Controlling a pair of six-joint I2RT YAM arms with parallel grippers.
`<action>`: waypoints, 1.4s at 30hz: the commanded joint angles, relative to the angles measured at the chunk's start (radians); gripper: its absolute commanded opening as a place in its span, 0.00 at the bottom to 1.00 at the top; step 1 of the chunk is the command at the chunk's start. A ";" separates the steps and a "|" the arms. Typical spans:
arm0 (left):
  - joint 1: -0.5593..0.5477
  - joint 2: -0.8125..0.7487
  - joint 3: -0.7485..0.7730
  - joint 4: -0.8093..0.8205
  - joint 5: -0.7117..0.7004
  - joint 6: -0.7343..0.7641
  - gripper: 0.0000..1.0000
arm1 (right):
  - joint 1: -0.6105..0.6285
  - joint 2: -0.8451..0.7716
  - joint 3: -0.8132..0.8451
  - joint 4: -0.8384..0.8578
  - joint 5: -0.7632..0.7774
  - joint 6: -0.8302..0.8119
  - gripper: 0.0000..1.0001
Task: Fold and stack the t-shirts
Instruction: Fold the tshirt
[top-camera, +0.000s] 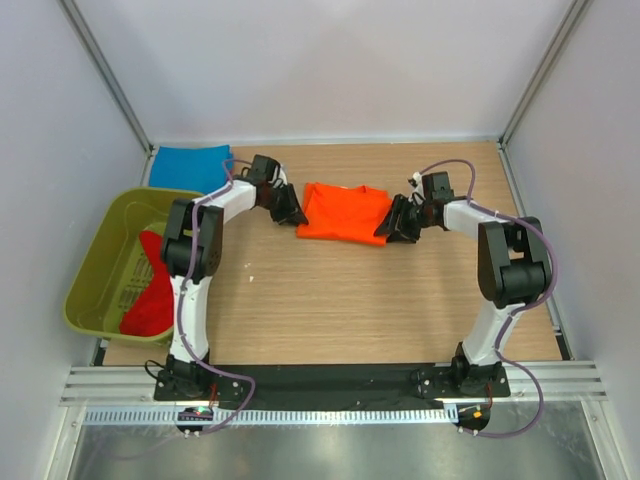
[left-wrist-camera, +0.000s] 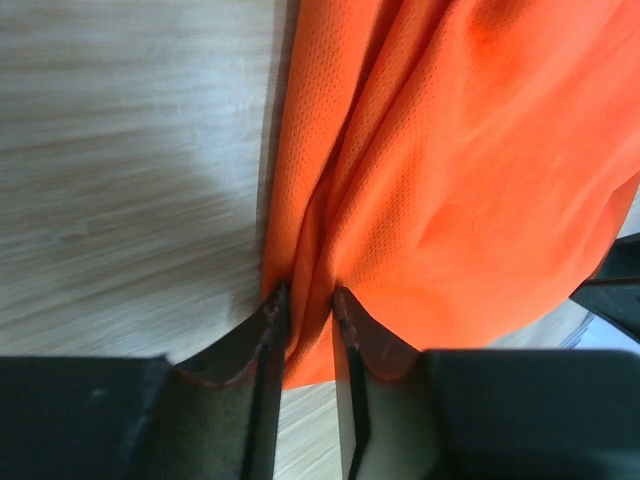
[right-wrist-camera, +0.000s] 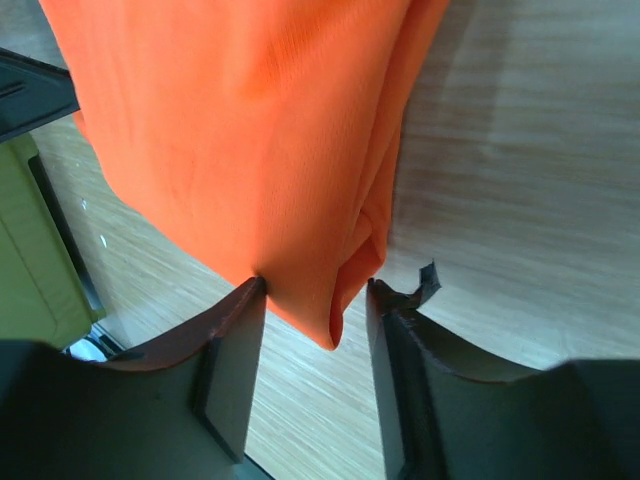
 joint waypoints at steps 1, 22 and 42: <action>-0.017 -0.057 -0.041 0.000 0.027 0.030 0.21 | 0.007 -0.089 -0.041 0.056 -0.023 -0.024 0.50; -0.066 -0.340 -0.123 -0.112 -0.145 0.272 0.48 | -0.026 -0.318 -0.195 0.109 0.024 -0.090 0.62; -0.034 -0.068 0.081 -0.066 0.110 0.525 0.53 | -0.092 0.170 0.153 0.174 -0.282 -0.341 0.64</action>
